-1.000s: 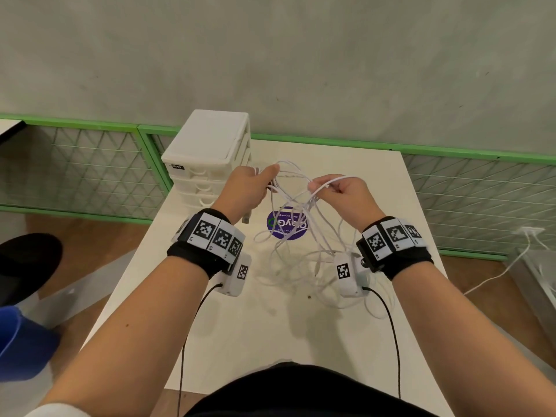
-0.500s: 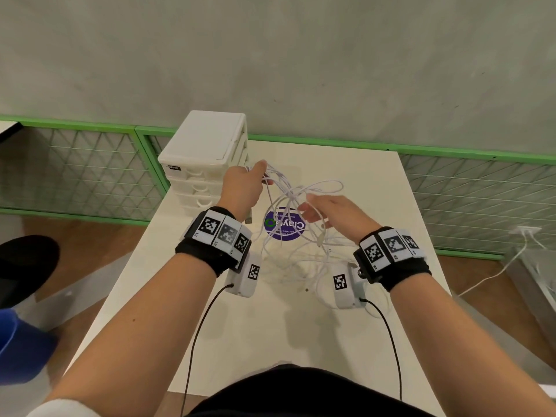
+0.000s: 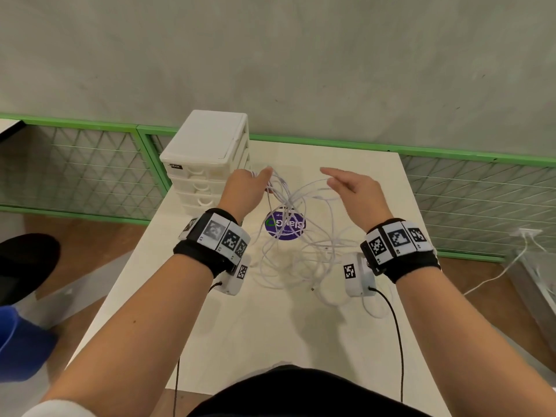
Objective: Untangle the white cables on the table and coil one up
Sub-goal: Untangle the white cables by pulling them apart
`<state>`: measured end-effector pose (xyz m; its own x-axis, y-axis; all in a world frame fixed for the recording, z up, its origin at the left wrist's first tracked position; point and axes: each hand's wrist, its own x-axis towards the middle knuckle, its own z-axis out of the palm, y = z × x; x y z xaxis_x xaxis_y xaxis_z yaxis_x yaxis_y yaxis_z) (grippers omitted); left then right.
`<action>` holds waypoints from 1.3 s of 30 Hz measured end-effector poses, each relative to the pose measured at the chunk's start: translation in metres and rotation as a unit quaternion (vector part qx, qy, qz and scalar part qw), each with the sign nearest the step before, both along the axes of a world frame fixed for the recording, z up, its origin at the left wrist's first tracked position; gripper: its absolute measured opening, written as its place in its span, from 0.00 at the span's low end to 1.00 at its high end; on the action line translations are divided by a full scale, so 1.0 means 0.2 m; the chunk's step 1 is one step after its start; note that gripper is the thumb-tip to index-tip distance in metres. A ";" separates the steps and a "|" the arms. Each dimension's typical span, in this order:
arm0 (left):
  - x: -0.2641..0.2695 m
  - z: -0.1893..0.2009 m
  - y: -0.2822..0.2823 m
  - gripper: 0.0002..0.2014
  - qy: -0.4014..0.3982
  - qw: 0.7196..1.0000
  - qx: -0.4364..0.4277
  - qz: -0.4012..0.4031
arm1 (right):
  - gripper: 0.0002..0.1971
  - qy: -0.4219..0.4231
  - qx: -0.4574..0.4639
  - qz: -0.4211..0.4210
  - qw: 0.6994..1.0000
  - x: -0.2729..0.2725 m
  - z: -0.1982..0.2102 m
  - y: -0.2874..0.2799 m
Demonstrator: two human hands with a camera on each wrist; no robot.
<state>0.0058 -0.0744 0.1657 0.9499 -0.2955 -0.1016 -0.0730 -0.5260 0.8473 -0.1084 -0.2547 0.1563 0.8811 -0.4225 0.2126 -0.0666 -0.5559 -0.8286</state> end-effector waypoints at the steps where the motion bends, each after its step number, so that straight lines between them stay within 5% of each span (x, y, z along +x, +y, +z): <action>1: -0.01 0.01 -0.01 0.25 -0.009 1.000 0.009 -0.016 | 0.14 -0.002 -0.030 0.014 0.999 0.01 0.01 0.01; 5: -0.06 0.04 -0.05 0.28 0.012 0.997 -0.059 -0.048 | 0.12 -0.034 -0.098 0.066 0.992 0.04 0.02 0.09; 9: -0.09 0.05 -0.07 0.26 0.031 0.990 -0.087 -0.103 | 0.13 0.123 -0.289 0.127 0.941 0.08 -0.04 0.12; 15: -0.09 0.07 -0.06 0.22 0.018 0.992 -0.051 -0.113 | 0.17 -0.006 -0.077 0.100 0.992 0.07 -0.04 0.18; 19: -0.11 0.06 -0.06 0.23 0.072 0.984 -0.111 -0.123 | 0.16 -0.064 0.051 0.032 0.996 0.06 -0.01 0.24; 23: -0.13 0.08 -0.06 0.25 0.091 0.977 -0.143 -0.131 | 0.08 -0.037 0.019 0.082 0.996 0.06 -0.04 0.26; 25: -0.12 0.09 -0.04 0.26 0.078 0.979 -0.140 -0.125 | 0.12 -0.035 0.015 0.102 0.994 0.05 -0.05 0.25; 30: -0.13 0.15 -0.02 0.21 0.046 0.981 -0.102 -0.156 | 0.15 -0.176 0.064 0.000 0.982 0.02 0.04 0.15; 34: -0.16 0.20 -0.04 0.23 -0.026 0.983 -0.069 -0.168 | 0.17 -0.015 0.023 0.112 0.993 0.02 -0.01 0.13; 39: -0.11 0.21 -0.04 0.21 -0.130 0.981 -0.001 -0.140 | 0.11 0.010 -0.030 0.041 0.999 0.00 -0.11 0.11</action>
<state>-0.0170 -0.0822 0.2082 0.8246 -0.5493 0.1351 -0.4294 -0.4523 0.7817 -0.1075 -0.2335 0.1344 0.9163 -0.3360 0.2180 -0.0345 -0.6083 -0.7929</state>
